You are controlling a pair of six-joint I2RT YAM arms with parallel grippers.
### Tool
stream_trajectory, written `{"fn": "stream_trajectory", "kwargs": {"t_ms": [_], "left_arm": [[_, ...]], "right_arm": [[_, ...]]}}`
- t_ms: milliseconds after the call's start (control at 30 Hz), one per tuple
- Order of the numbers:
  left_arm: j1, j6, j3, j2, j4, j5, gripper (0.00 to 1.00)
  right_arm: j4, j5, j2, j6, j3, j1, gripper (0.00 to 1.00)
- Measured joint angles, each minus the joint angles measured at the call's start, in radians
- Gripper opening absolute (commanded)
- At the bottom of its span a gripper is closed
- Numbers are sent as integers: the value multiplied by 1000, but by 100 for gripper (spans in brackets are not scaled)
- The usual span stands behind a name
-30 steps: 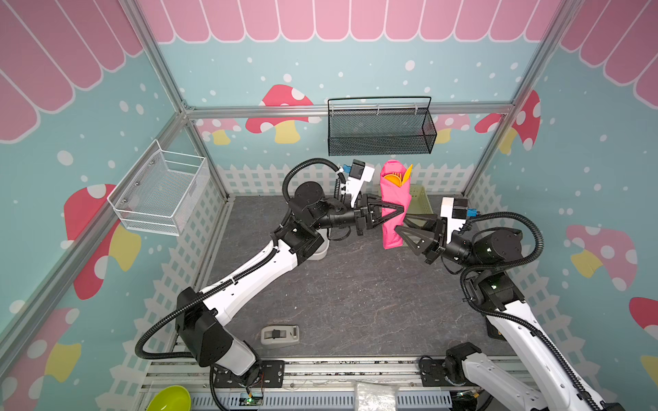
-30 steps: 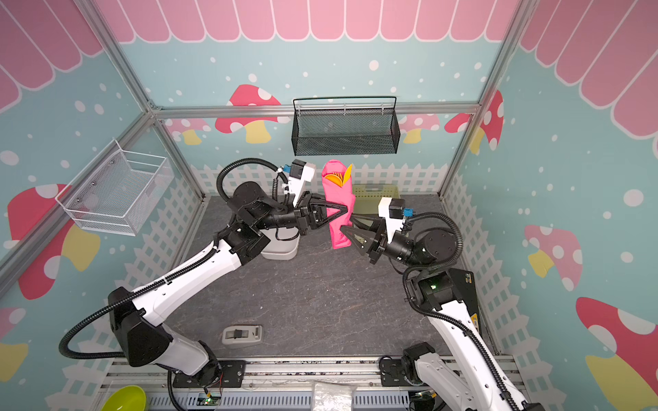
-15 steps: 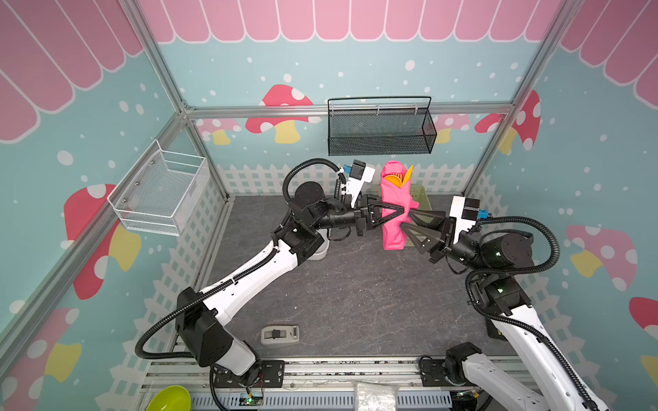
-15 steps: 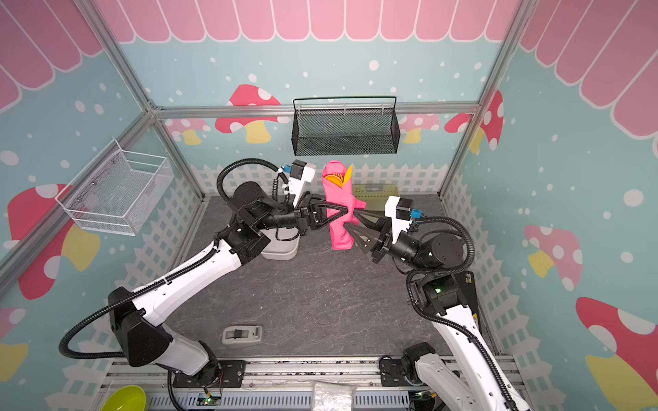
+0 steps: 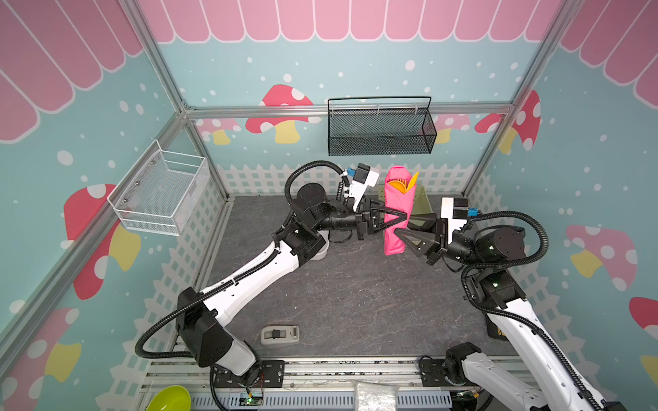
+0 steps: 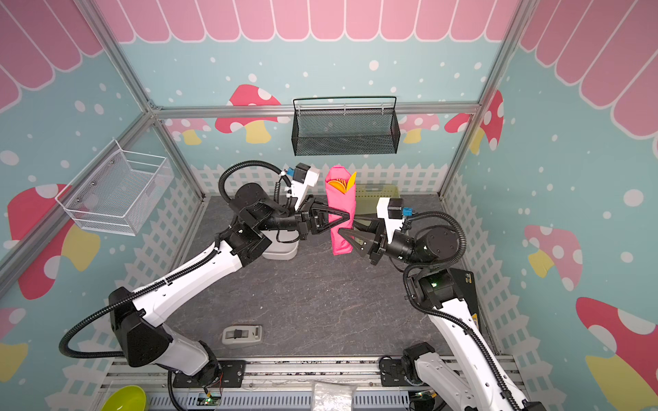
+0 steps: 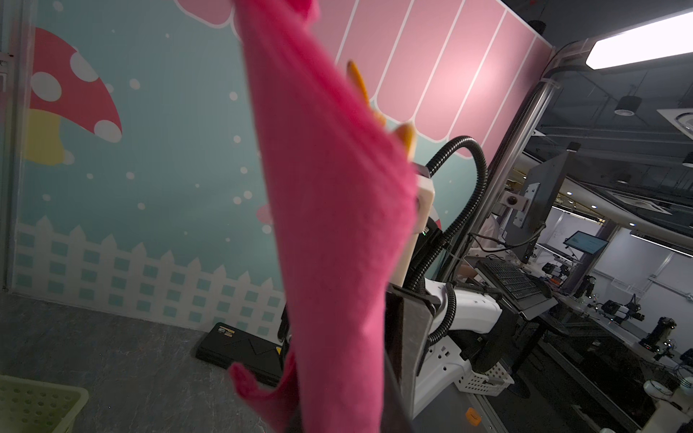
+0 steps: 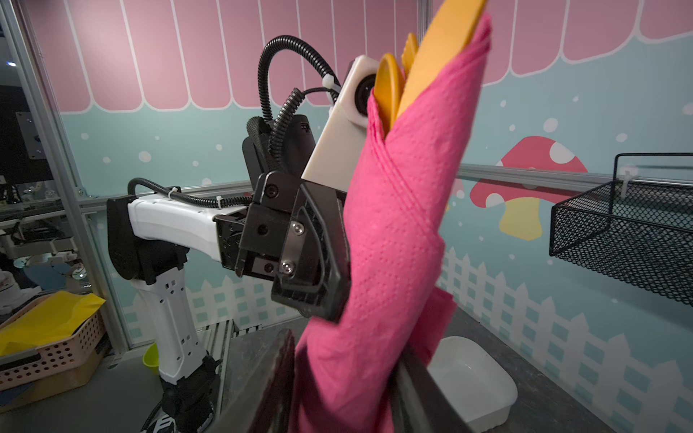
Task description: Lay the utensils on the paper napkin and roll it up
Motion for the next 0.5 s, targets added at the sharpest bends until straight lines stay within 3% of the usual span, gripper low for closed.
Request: {"fn": "stream_trajectory", "kwargs": {"t_ms": [500], "left_arm": [[-1, 29, -10, -29, -1, -28, 1]], "right_arm": [[-1, -68, -15, 21, 0, 0, 41]]}}
